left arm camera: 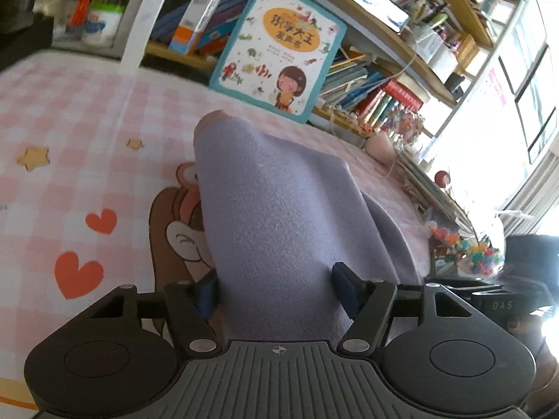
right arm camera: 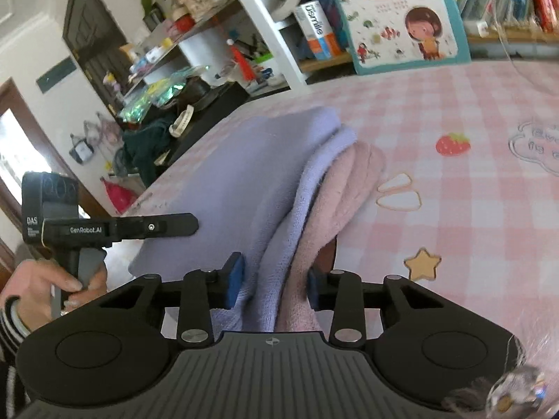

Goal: Fold clothes

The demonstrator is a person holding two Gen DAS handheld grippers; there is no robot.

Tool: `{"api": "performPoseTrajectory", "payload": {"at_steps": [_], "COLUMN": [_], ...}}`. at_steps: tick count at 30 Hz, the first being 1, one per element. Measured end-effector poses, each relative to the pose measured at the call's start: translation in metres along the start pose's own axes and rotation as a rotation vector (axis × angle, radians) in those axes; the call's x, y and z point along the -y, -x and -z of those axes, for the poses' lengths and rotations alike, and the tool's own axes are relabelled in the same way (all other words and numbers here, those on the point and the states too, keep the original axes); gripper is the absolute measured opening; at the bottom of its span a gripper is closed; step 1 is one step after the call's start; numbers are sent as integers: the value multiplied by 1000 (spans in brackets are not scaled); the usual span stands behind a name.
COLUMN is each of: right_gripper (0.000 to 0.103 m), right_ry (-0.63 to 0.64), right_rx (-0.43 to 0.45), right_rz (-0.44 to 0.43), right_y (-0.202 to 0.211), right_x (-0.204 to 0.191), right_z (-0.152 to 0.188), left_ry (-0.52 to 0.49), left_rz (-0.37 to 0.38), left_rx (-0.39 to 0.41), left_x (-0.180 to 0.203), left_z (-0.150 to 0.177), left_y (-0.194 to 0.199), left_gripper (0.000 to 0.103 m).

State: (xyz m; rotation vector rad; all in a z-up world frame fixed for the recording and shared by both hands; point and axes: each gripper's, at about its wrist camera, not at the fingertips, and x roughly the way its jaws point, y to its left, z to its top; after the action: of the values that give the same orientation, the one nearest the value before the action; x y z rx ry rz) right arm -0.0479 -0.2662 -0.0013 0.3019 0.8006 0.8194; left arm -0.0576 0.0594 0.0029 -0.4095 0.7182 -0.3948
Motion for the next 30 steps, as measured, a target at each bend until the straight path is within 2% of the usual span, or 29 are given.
{"api": "performPoseTrajectory", "payload": {"at_steps": [1,3,6,10,14,18,20,23,27,30], "right_gripper": [41,56,60,60,46,37,33,31,31,31], "right_ry": [-51,-136,-181,-199,-187,-147,-107,-38,6,33], "right_rx": [-4,-11,-8,-17,-36,-7,18,45,86,117], "right_rz": [-14,-16,-23,-38,-49,-44,-38,-28,-28,-18], "right_y": [-1,-3,-7,-12,-20,-20,-17,-12,-11,-15], "right_x": [8,19,22,22,20,15,10,2,-3,-3], "right_z": [-1,-1,-4,-8,-9,-5,-5,-10,-25,-46], "left_ry": [28,78,93,98,104,133,89,24,31,73], "left_rz": [12,26,27,33,49,42,23,6,35,63], "left_rx": [-5,-14,-14,-14,3,22,39,68,100,98], "left_x": [-5,-14,-17,-16,-14,-14,-6,5,3,-8], "left_z": [-1,-2,-2,-2,1,2,2,-4,-24,-47], "left_y": [-1,-2,-2,-4,-8,-8,-5,-1,0,-8], "left_gripper": [71,77,81,80,76,67,63,62,62,62]}}
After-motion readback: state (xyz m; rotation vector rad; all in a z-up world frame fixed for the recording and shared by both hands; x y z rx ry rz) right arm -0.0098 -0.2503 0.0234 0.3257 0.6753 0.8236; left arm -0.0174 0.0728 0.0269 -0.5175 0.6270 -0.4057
